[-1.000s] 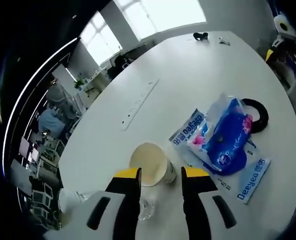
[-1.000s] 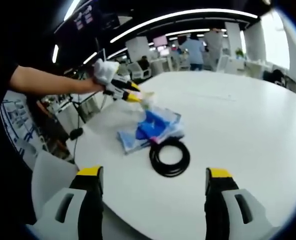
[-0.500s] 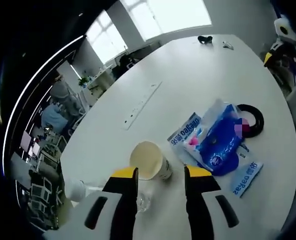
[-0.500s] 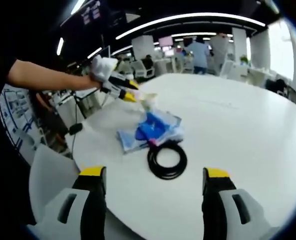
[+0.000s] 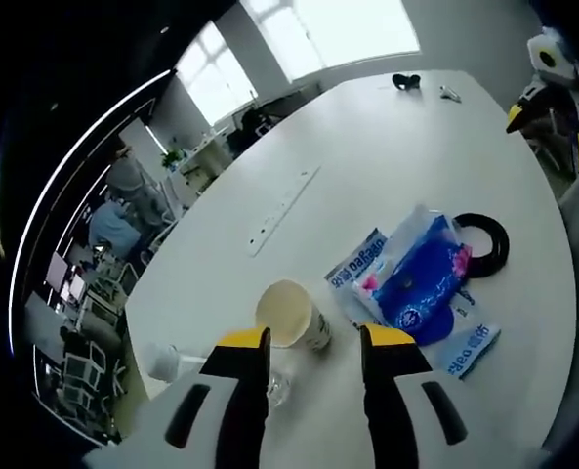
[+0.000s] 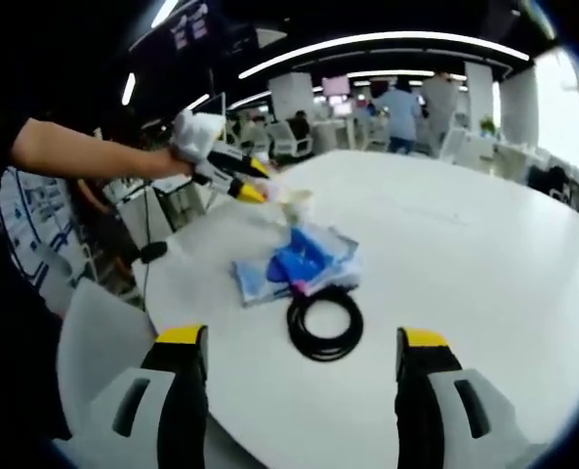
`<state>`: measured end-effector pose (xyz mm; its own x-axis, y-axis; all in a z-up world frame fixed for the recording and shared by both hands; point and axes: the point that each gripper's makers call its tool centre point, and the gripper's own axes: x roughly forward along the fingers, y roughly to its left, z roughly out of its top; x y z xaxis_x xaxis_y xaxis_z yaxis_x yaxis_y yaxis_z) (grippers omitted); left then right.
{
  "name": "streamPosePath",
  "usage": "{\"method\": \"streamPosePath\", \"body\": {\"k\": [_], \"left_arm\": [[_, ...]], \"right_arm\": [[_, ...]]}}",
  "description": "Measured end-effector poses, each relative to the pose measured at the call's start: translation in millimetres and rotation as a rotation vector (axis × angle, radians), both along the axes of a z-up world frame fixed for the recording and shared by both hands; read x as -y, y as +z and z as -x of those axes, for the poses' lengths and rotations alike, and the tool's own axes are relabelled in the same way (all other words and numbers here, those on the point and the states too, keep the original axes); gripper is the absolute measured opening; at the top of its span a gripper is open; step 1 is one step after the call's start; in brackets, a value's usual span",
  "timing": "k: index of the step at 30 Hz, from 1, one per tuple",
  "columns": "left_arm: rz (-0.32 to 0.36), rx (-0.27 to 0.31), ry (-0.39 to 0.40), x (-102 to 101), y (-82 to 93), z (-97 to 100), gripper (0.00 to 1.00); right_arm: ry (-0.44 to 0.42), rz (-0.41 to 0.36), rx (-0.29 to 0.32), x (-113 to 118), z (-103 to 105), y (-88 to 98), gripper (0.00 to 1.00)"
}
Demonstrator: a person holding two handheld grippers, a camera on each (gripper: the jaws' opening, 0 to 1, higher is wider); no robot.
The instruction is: Arrange the tabletop items into an orderly group along one side of the table until the central work area is clear of visible clutter.
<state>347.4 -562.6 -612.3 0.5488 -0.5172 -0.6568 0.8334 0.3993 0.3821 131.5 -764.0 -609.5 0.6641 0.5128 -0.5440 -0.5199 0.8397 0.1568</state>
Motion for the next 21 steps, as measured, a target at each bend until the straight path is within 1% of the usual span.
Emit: {"method": "streamPosePath", "body": {"k": [5, 9, 14, 16, 21], "left_arm": [[0.006, -0.003, 0.017, -1, 2.6, 7.4, 0.37], [-0.005, -0.003, 0.020, -3, 3.7, 15.5, 0.38], [0.011, -0.007, 0.046, -5, 6.9, 20.9, 0.38], [0.014, -0.009, 0.056, -6, 7.1, 24.0, 0.38], [0.020, -0.010, 0.071, -5, 7.4, 32.1, 0.38]], "right_arm": [[0.024, -0.005, 0.007, -2, -1, 3.0, 0.76], [0.043, -0.006, 0.010, -4, 0, 4.3, 0.76], [0.062, -0.010, 0.008, -4, 3, 4.1, 0.76], [0.083, -0.020, 0.004, -6, 5, 4.2, 0.76], [0.118, -0.009, 0.006, -8, 6, 3.0, 0.76]]}}
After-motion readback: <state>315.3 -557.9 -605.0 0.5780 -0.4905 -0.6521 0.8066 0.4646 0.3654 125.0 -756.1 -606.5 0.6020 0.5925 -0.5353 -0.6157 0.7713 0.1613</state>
